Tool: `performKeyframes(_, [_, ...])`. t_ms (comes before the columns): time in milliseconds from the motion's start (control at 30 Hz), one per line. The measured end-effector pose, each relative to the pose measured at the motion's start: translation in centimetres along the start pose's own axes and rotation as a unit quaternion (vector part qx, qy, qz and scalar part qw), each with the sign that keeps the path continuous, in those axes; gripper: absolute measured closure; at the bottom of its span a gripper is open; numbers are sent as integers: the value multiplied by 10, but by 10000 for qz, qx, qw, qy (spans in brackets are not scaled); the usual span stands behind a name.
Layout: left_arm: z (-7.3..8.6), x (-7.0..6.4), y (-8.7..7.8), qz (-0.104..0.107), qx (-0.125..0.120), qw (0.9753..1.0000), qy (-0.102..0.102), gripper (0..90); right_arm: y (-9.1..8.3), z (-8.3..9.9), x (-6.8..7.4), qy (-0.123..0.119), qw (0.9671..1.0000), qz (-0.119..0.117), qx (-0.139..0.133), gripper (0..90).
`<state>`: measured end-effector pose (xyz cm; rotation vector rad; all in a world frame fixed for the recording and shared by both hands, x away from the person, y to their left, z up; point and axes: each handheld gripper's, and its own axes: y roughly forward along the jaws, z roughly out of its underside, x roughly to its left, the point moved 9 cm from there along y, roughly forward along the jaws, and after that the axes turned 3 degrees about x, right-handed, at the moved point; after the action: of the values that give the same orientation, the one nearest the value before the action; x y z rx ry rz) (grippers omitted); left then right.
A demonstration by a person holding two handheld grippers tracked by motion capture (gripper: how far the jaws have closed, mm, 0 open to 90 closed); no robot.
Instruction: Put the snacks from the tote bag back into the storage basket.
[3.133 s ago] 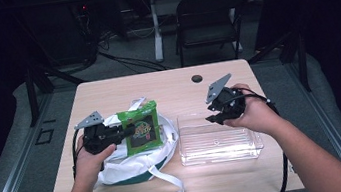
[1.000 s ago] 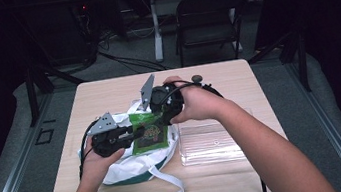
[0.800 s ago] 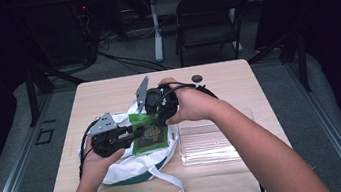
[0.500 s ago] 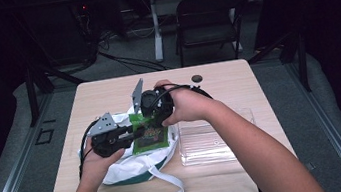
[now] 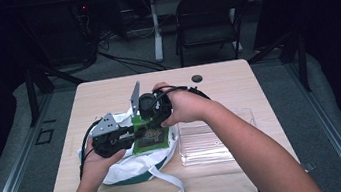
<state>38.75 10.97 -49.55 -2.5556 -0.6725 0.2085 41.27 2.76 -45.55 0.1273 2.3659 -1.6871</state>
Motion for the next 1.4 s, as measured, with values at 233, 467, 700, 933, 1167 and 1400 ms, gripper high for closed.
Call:
performKeyframes(233, [-1, 1, 0, 14, -53, 10000, -27, 724, -2, 1, 0, 9, 10000, -71, -31, 743])
performKeyframes(467, [-1, 2, -1, 69, -121, 9996, -246, 689, -3, 0, 0, -21, 10000, -60, -36, 756])
performKeyframes(700, [3, 7, 1, 23, -117, 9990, -433, 642, -1, -1, -1, -81, 9999, 75, 46, 756])
performKeyframes(933, [6, 12, 0, -32, -50, 9982, -602, 596, -2, -3, -4, -139, 9996, 198, 149, 756])
performKeyframes(1167, [7, 14, 0, -61, -33, 9977, -668, 573, -7, -4, -6, -152, 9993, 277, 201, 757])
performKeyframes(1400, [9, 16, -1, -116, 2, 9975, -698, 557, -19, 0, -10, -165, 9987, 386, 297, 756])
